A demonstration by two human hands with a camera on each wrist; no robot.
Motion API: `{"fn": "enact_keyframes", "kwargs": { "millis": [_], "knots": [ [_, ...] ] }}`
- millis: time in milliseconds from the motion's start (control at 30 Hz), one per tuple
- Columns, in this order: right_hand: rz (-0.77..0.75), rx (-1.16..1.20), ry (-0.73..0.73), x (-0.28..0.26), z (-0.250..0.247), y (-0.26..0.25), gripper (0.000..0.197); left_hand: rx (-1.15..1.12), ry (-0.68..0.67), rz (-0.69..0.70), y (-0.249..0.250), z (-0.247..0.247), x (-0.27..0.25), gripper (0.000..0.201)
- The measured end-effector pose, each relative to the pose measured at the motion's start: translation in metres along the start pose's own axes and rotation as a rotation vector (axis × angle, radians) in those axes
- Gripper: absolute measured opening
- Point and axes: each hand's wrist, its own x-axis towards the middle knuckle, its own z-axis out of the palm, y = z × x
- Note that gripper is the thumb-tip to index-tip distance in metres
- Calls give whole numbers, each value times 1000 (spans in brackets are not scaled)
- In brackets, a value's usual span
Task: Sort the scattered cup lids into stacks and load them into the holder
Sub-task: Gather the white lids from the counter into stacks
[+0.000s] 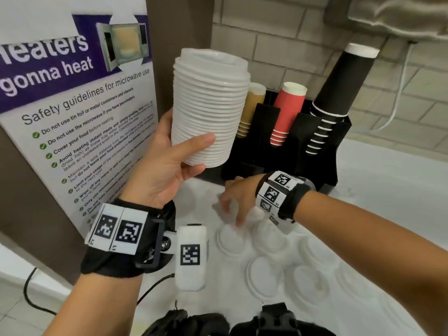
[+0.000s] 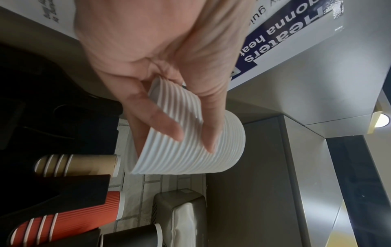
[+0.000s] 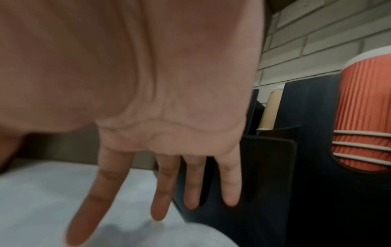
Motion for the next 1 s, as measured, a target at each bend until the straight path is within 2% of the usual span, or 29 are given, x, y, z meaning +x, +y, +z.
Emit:
{"fn": "enact_keyframes", "kwargs": {
  "millis": [100,267,367,400,467,533,567,600,667,833,933,1000],
  "knots": [
    [-37,142,214,3,9,-12,47,-4,-27,-7,-4,3,1,71],
    [-37,121,168,8,38,-20,38,1,-65,-15,-14,11,3,71],
    [-20,88,94,-7,45,-9,45,18,-78,-20,-20,17,5,64],
    [-33,122,122,-14,45,-4,48,24,-81,-17,-22,19,6,64],
    [-69,364,318,-32,42,8,53,32,-90,-6,-26,24,8,66],
    [-148,826,583,-51,37,18,58,40,-94,14,-31,29,11,67],
    [-233,1099,686,-59,37,21,62,40,-96,24,-34,33,11,68],
    [-325,1345,757,-65,37,22,67,37,-101,33,-37,36,12,70],
    [-461,1677,839,-73,40,16,73,28,-102,50,-43,43,12,78],
    [-709,1987,912,-71,52,-3,77,33,-117,77,-61,50,14,89],
    [-764,2120,943,-67,60,-9,71,80,-93,58,-74,48,13,93],
    [-759,2177,942,-64,64,-12,69,192,-56,71,-79,44,12,100]
  ]
}}
